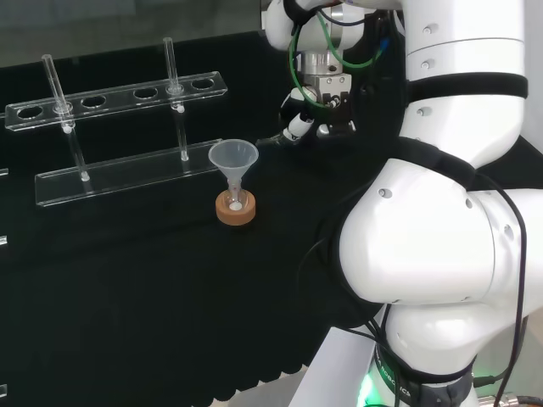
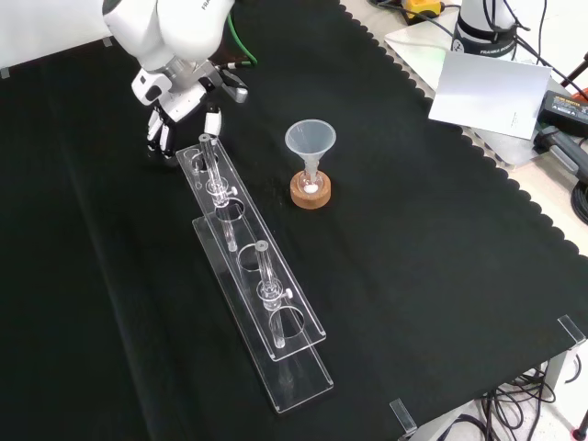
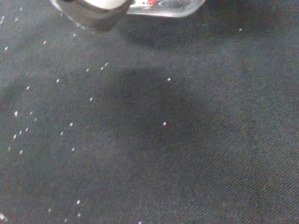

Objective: Put the weighing funnel back on the table.

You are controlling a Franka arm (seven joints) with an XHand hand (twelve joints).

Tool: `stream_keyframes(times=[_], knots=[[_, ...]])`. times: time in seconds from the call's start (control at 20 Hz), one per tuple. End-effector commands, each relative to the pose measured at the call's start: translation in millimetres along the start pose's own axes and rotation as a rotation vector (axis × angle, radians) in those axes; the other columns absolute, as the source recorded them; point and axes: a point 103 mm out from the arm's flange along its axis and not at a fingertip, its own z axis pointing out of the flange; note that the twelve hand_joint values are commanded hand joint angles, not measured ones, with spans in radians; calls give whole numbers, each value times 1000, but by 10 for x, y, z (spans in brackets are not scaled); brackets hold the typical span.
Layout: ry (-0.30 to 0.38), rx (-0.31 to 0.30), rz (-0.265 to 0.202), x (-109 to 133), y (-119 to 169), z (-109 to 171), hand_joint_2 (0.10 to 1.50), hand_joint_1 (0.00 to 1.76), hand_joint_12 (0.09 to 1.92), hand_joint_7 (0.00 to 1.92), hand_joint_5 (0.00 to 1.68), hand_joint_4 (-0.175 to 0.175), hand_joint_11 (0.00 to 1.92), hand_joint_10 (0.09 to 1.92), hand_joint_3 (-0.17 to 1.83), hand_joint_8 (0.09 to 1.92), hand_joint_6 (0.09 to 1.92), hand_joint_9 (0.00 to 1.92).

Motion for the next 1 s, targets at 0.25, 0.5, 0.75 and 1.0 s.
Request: stream_keyframes(times=[0.25, 0.5, 0.75, 1.0], knots=[[-77, 21, -36, 46, -133, -143, 765, 733, 1354, 2, 325, 19, 82, 87, 183, 453, 161, 430], [-71, -57, -44, 87, -332, -416, 743, 715, 1360, 25, 336, 21, 63, 87, 191, 442, 114, 430], [-85, -106, -40, 181, -586, -670, 739, 707, 1360, 53, 355, 19, 79, 87, 193, 462, 112, 461], [-102, -145, -22, 334, -880, -858, 735, 706, 1348, 72, 376, 19, 117, 87, 199, 487, 103, 492]])
